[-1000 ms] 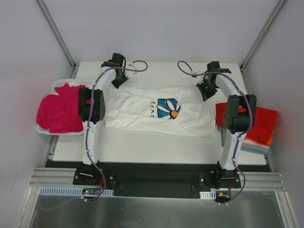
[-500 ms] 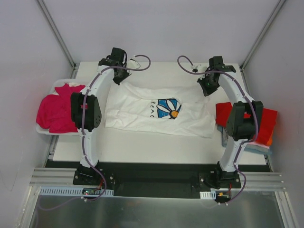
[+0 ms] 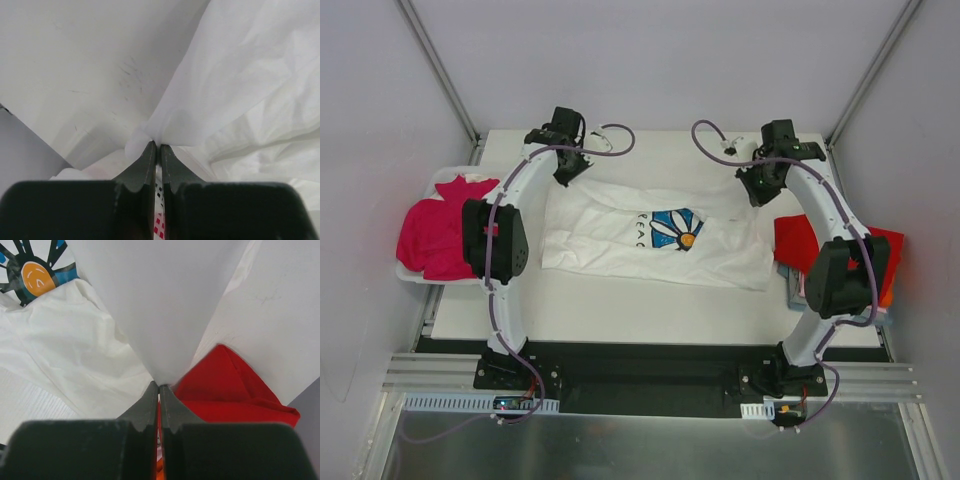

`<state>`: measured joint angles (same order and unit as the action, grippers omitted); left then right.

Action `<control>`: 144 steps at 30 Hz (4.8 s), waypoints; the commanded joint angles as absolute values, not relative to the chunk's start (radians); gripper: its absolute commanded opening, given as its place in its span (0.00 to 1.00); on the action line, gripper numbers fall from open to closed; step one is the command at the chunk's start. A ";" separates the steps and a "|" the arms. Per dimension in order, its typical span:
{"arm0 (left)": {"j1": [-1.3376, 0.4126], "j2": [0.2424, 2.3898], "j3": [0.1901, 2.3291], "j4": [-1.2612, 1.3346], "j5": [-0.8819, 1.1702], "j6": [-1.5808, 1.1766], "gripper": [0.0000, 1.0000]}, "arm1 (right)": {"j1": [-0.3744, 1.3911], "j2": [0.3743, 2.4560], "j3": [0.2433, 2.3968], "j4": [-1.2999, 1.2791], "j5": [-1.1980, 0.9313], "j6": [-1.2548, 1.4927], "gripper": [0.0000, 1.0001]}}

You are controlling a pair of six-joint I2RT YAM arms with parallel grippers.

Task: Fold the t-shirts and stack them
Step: Fold the other side of the tshirt into a rectangle

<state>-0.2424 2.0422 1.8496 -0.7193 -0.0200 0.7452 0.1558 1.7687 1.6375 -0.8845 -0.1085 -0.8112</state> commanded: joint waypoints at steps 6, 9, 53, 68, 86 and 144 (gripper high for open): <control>-0.244 1.898 1.816 -0.732 -0.038 0.744 0.00 | 0.158 1.648 1.643 -0.939 -0.106 -0.802 0.01; -0.244 1.882 1.824 -0.732 -0.038 0.744 0.00 | 0.160 1.638 1.667 -0.951 -0.121 -0.792 0.01; -0.258 1.669 1.431 -0.716 -0.028 0.747 0.00 | 0.255 1.362 1.336 -1.012 -0.107 -0.772 0.01; -0.261 1.799 1.529 -0.692 -0.100 0.753 0.00 | 0.276 1.491 1.407 -0.973 -0.051 -0.787 0.01; -0.216 1.907 1.709 -0.675 -0.138 0.718 0.00 | 0.213 1.578 1.631 -0.980 -0.006 -0.790 0.01; -0.219 1.792 1.424 -0.666 -0.060 0.712 0.25 | 0.233 1.560 1.299 -0.950 -0.046 -0.747 0.41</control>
<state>-0.2153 1.8473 1.4395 -0.6579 -0.0868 0.7216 0.2085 1.5997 1.3300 -0.9527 -0.0597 -0.7605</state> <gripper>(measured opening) 0.180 0.332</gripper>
